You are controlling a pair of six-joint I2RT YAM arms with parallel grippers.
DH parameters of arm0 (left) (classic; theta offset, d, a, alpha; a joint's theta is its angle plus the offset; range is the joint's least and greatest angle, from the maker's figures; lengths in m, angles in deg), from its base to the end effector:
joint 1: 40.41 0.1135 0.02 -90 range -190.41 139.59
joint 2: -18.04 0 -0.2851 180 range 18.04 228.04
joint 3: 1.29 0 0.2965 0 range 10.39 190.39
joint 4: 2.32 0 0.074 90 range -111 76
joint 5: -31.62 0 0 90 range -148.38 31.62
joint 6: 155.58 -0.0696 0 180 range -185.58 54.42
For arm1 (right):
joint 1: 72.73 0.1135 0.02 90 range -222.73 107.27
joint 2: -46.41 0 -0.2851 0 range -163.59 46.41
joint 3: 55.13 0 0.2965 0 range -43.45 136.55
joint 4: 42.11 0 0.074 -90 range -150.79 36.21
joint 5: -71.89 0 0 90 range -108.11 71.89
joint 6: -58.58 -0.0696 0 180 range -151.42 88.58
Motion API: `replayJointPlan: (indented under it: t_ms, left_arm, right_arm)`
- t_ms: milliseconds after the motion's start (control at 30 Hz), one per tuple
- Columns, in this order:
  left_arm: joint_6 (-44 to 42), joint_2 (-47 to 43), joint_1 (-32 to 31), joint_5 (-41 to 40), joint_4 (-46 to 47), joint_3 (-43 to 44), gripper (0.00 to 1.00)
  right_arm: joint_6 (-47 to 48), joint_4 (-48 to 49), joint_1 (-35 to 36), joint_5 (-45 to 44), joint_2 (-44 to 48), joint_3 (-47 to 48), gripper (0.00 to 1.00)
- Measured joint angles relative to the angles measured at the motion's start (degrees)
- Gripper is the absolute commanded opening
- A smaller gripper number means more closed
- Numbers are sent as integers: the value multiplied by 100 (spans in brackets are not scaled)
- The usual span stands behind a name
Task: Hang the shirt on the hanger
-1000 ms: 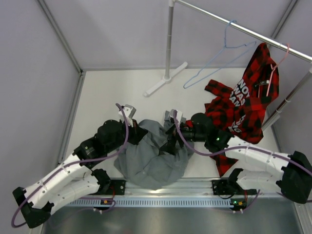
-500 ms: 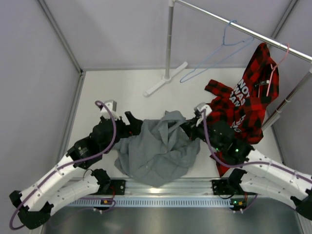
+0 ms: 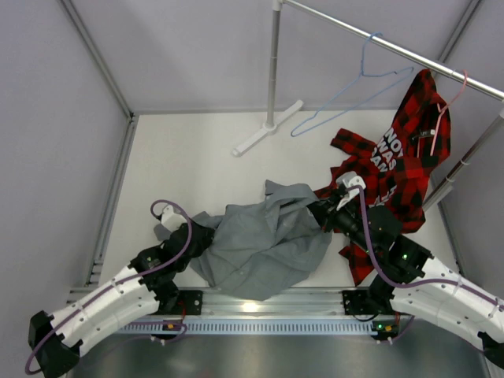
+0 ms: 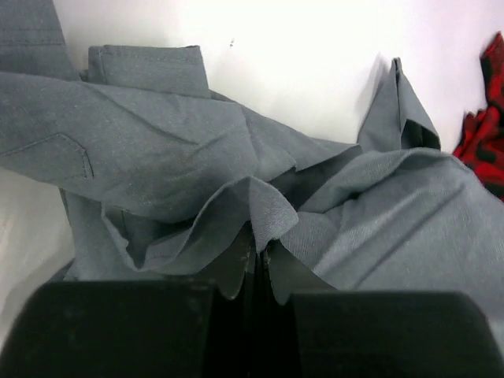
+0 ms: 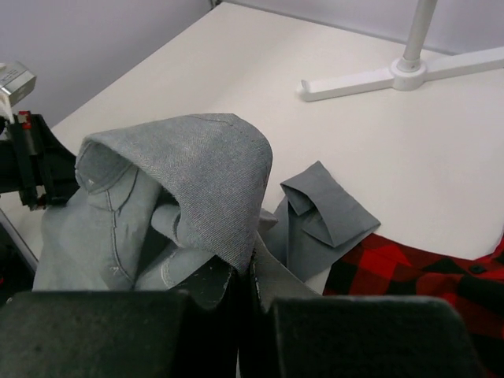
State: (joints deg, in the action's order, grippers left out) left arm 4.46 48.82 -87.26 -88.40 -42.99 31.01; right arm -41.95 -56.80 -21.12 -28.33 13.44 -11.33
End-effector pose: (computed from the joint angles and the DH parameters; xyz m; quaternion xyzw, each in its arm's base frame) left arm 0.1455 -0.1043 0.1825 -0.2843 0.8322 -0.2310 0.4163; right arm 0.1427 0.1602 0.3148 -0.1983 0.7027 0.2953 0.6162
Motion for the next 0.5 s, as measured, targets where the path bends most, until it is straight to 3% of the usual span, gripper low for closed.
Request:
replayJointPlan:
  t_ms: [167,267,367,500]
  left_arm:
    - [31,278,208,-205,570,-236,0]
    - [-280,691,1005,-330,505,87,0]
    - [-914,1237,2247,-142,323,1054,0]
    - [-1845,1963,3491,17,-28,3235,0]
  right_arm:
    - [0,-92,0,308,-4,4,2]
    - [0,-177,0,584,-22,46,2]
    - [-11,-256,0,1027,-190,216,3]
    - [-129,-201,0,1528,-579,505,0]
